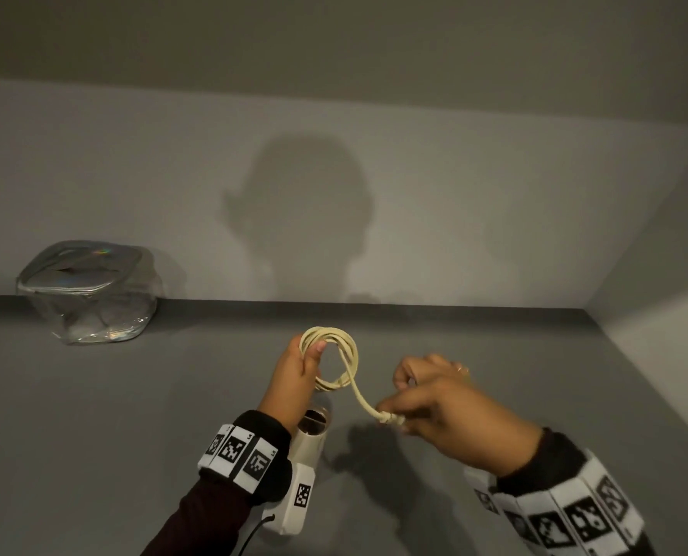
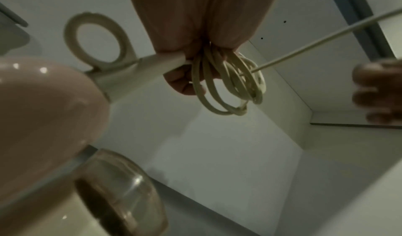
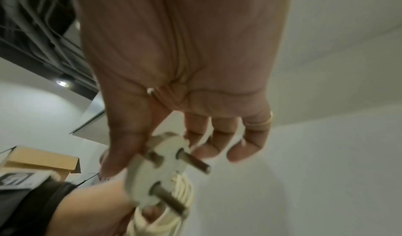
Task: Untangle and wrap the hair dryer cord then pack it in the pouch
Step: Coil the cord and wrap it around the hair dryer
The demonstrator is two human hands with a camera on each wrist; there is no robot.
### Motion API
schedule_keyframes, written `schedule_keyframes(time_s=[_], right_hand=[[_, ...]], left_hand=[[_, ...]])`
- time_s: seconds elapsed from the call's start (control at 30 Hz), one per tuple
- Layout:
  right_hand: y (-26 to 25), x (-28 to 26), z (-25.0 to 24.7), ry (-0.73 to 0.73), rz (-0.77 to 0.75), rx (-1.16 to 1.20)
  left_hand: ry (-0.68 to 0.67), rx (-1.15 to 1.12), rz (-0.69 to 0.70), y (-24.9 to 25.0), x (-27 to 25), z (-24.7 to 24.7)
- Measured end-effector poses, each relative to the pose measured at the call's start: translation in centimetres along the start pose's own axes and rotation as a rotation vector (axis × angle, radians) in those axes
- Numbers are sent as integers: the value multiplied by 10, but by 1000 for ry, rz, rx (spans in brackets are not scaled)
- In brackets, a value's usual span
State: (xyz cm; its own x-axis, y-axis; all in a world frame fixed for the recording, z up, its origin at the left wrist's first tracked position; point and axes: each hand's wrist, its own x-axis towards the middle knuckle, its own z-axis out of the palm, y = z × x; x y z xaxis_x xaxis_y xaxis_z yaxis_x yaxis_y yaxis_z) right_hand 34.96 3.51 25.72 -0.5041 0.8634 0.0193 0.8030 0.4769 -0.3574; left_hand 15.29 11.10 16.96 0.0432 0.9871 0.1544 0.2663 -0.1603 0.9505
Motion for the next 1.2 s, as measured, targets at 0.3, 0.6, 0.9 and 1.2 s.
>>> schedule_keyframes(time_s=[0.3, 0.6, 0.9, 1.2], right_hand=[[18, 8, -58, 565, 56, -143], [66, 38, 2, 929, 361, 284], [38, 73, 79, 556, 615, 1359], [14, 67, 78, 210, 543, 1775]], left_hand=[[-49, -102, 63, 5, -8, 13], [-108, -3, 87, 0, -13, 10], [-76, -77, 86, -1, -11, 14], [-61, -46, 78, 2, -8, 14]])
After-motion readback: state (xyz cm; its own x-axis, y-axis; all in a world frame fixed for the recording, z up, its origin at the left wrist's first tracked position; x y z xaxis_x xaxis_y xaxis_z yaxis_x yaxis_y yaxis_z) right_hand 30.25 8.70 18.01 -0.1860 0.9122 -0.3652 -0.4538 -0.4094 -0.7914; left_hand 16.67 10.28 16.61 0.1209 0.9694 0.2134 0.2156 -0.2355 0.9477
